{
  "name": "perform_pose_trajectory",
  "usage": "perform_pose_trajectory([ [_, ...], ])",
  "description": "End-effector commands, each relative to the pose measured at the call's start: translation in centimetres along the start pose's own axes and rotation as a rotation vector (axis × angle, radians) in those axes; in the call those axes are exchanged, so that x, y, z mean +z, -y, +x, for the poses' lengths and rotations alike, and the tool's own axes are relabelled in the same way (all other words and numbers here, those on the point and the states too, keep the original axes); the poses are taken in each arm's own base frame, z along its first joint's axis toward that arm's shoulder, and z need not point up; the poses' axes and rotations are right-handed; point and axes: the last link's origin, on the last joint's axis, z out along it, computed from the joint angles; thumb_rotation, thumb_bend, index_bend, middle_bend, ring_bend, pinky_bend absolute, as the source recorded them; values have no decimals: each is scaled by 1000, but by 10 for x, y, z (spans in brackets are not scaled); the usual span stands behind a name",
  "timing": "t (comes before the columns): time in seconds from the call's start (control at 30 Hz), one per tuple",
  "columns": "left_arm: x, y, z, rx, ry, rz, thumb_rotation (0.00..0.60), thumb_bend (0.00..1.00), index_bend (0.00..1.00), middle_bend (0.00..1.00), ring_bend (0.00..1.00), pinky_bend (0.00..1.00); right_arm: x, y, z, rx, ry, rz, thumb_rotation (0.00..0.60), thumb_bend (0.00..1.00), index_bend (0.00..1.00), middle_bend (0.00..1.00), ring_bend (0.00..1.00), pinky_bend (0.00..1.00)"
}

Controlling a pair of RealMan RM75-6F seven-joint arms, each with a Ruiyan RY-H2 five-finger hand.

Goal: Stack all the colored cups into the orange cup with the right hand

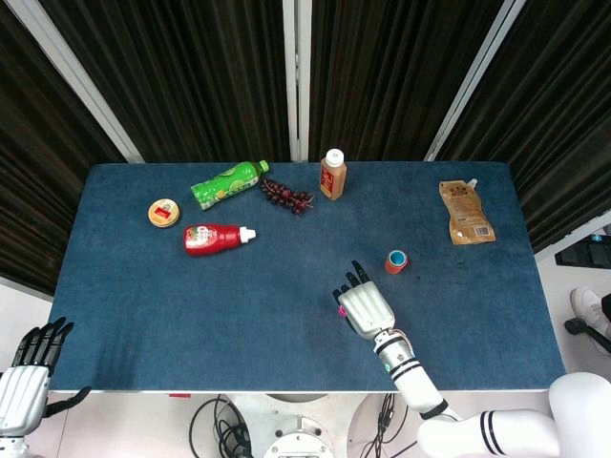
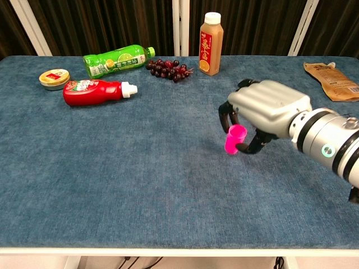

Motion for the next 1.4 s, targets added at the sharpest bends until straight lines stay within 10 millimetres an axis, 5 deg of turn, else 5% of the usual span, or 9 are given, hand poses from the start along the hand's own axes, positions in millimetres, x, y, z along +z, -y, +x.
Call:
perform_pose_trajectory([
  [0.03, 0, 0, 0, 1, 1, 0, 600, 62, 10, 0, 0, 0, 0, -12, 16, 26, -46, -35, 600, 284, 550, 533, 193, 0],
  [0.37, 2, -2, -3, -2, 8, -11, 600, 61, 10, 0, 0, 0, 5, -74, 68, 98, -163, -206, 600, 285, 548, 534, 193, 0],
  [0.63, 2, -1, -5, -2, 13, -6, 600, 62, 10, 0, 0, 0, 23, -95, 55, 84, -114, -280, 600, 285, 549, 535, 193, 0],
  [1.4, 3, 3, -7, -4, 25, 3, 600, 61, 10, 0, 0, 0, 37, -104, 27, 45, -32, -343, 600, 285, 520, 514, 182, 0],
])
